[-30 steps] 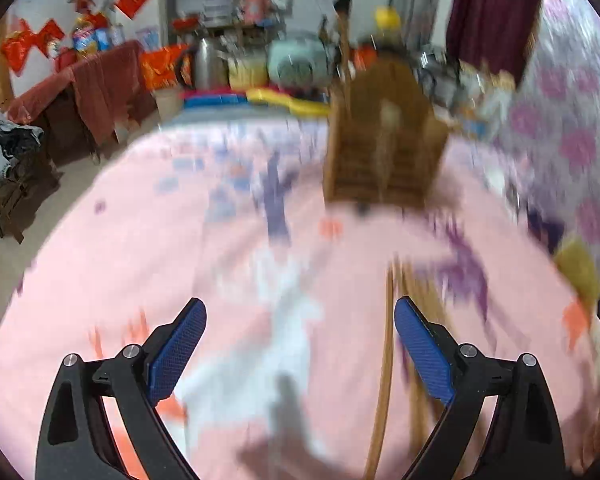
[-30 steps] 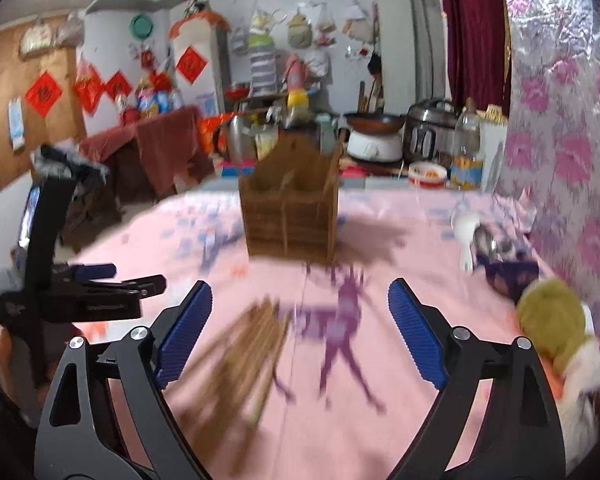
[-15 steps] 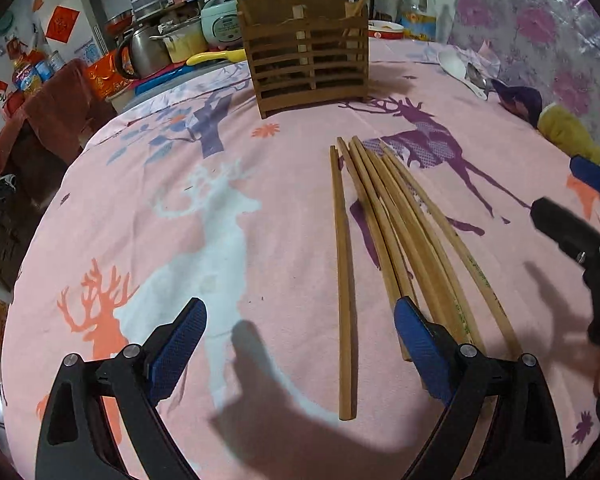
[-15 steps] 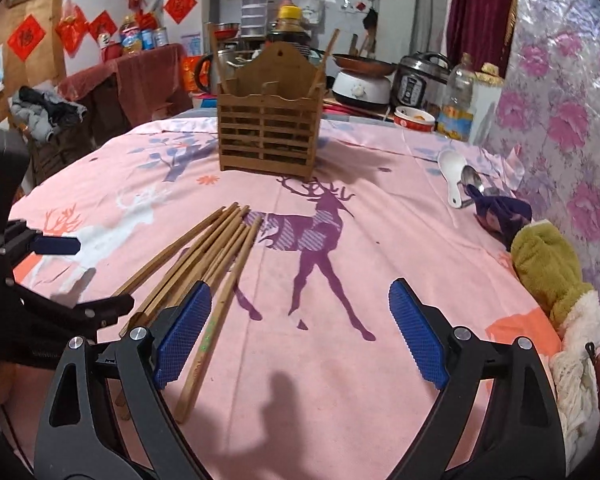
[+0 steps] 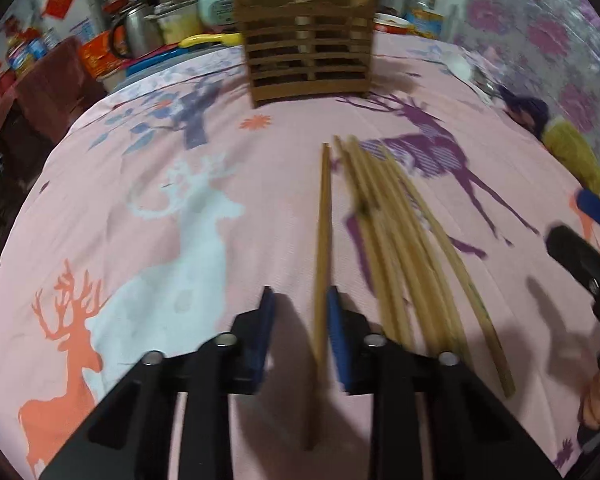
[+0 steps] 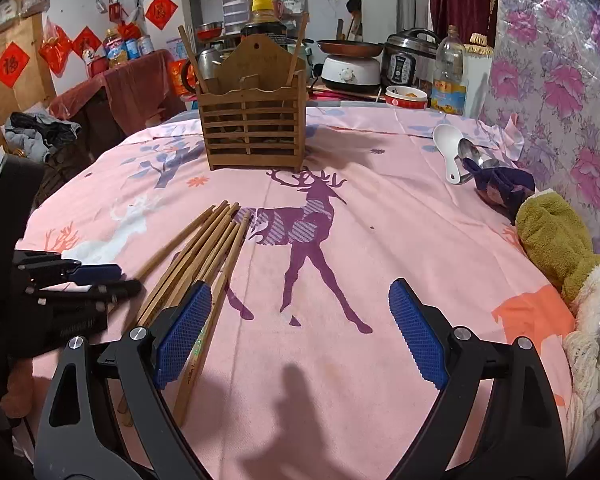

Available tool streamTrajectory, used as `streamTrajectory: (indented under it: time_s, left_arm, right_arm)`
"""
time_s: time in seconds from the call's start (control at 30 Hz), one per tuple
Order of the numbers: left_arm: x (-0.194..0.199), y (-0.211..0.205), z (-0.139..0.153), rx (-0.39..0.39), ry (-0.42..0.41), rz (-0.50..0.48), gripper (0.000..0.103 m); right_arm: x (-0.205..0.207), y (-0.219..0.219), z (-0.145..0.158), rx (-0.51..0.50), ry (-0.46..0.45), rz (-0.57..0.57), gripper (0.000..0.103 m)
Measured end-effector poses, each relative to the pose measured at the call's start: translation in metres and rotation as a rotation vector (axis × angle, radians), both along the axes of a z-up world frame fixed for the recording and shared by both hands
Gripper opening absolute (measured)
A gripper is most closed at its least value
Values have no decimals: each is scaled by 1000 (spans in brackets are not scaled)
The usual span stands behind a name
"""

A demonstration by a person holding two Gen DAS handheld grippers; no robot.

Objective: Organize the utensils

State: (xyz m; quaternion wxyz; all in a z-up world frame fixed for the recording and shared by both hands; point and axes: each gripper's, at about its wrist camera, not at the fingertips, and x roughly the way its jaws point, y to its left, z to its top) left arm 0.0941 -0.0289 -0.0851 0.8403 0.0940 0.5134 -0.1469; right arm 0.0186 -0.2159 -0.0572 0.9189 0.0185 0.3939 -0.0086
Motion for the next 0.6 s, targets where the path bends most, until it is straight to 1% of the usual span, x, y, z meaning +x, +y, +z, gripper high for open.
streamTrajectory:
  time_s: [0.03,0.1,0.17,0.23,0.27,0.3,0.33,0.4,0.5,0.57,0.6]
  left_arm:
    - [4,8,0,-1,1,47,20]
    - [9,21,0,-7,1,110,20]
    - [14,34,1,-48,17,156,20]
    - [15,39,2,-70,26,165,21]
    - [14,38,2,-67,25,160,22]
    - [13,37,3,-62,23,154,28]
    - [12,36,3,-55,20,147,38]
    - [8,31,2,-25,10,135,50]
    - [5,26,0,17,-3,121,57]
    - [0,28,0,20,-2,122,61]
    - [-2,29,0,20,-1,125,65]
  right_arm:
    - [0,0,0,10,3,7,87]
    - [0,1,-1,34,13,28,86]
    - [0,5,-4,65,32,72,79]
    - [1,11,-8,90,62,126,71]
    - [1,15,-10,99,78,150,69]
    - [1,18,-12,101,88,167,65]
    - [2,22,-13,100,98,184,64]
    - [1,30,-17,90,119,219,64]
    - [-1,41,-23,76,150,259,64]
    - [-2,47,-28,43,171,271,63]
    - [-3,49,-30,30,183,276,61]
